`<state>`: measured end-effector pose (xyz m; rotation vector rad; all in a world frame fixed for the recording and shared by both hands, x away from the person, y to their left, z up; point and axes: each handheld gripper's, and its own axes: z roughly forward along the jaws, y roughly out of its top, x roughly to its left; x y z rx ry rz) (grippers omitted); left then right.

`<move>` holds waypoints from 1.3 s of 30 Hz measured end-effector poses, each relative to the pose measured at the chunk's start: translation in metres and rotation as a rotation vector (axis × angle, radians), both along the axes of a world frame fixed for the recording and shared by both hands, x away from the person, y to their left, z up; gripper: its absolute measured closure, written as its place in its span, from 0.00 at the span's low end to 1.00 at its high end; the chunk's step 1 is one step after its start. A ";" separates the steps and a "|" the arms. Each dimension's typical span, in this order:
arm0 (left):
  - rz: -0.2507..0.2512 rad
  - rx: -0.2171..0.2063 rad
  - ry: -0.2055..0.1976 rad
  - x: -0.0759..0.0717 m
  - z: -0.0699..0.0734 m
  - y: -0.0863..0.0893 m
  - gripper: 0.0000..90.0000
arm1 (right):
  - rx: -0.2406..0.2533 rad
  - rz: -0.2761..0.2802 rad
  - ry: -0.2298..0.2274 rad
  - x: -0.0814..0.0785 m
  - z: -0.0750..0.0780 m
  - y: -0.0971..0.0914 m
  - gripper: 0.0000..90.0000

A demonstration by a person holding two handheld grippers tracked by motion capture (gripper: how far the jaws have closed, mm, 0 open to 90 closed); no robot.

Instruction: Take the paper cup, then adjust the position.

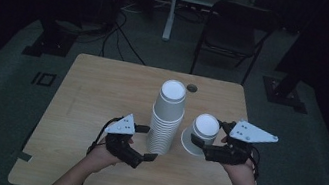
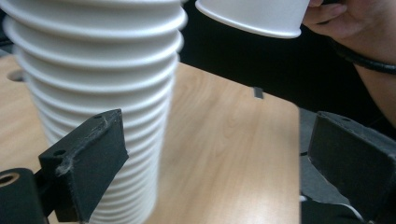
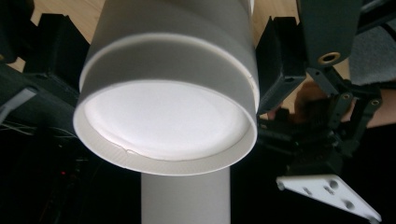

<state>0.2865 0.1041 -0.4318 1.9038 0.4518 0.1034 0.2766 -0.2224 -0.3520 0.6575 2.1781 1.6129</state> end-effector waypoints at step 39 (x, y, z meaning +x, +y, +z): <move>-0.184 -0.037 0.027 -0.020 0.010 -0.047 0.05 | 0.014 0.073 -0.014 -0.018 0.003 0.023 0.24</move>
